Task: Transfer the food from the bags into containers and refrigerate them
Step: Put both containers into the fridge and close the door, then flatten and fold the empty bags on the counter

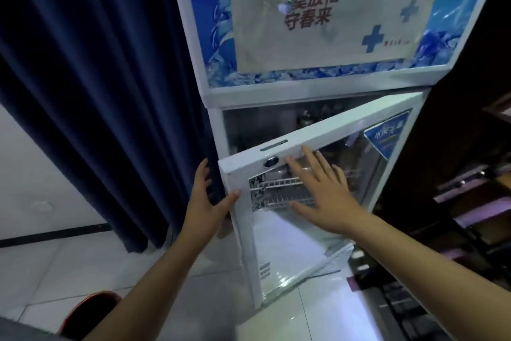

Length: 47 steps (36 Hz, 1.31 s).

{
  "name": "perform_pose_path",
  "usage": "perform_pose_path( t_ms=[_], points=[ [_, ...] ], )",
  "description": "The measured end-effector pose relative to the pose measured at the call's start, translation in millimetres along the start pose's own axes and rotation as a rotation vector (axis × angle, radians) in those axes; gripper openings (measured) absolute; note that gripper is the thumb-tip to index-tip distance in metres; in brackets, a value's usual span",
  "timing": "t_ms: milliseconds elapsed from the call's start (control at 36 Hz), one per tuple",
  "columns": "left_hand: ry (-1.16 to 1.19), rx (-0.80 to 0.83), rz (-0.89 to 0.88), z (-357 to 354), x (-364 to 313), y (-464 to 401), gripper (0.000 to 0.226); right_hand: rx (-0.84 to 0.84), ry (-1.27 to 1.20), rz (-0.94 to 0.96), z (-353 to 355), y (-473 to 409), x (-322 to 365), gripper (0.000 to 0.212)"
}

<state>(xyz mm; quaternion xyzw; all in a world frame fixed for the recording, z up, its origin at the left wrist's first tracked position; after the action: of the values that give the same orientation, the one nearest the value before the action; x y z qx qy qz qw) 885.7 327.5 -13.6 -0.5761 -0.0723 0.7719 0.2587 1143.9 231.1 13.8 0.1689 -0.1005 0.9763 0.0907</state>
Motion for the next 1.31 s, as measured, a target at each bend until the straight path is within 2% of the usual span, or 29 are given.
perform_pose_path(
  t_ms=[194,389,472,528,750,833,1028,1222,1306],
  points=[
    [-0.051,-0.018,0.104,15,51,-99,0.122,0.021,0.234,-0.175,-22,-76,-13,0.095],
    [-0.296,0.042,0.106,30,74,-183,0.129,0.087,0.28,-0.328,-25,-132,-19,0.096],
    [-0.477,0.107,0.055,35,77,-197,0.131,0.087,0.309,-0.343,-29,-139,-19,0.098],
    [-0.519,0.114,-0.001,35,80,-197,0.129,0.066,0.326,-0.343,-35,-138,-20,0.1],
    [-0.471,0.082,0.023,31,87,-189,0.126,0.005,0.246,-0.373,-39,-135,-11,0.094],
    [-0.481,0.122,0.028,32,84,-176,0.12,0.034,0.15,-0.35,-48,-127,0,0.087],
    [-0.671,0.26,0.104,52,87,-88,0.099,0.254,0.121,-0.183,-99,-107,37,0.076],
    [-0.66,0.135,0.453,68,71,57,0.089,0.526,-0.067,-0.058,-137,-59,85,0.07],
    [-0.635,0.014,0.649,67,56,126,0.087,0.622,-0.161,-0.019,-147,-26,101,0.067]
  ],
)
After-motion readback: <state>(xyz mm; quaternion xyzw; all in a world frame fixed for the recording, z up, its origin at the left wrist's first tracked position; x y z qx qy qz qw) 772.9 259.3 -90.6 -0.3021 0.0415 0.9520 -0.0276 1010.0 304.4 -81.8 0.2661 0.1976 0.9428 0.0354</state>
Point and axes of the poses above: each hand's wrist, its own y-axis away from the middle knuckle, its own z-axis out of the back of the hand, x = y × z, the point moved 4 cm from there along -y, towards the middle knuckle, and after that the axes turned 13 degrees about -z, right-handed, at the moved point
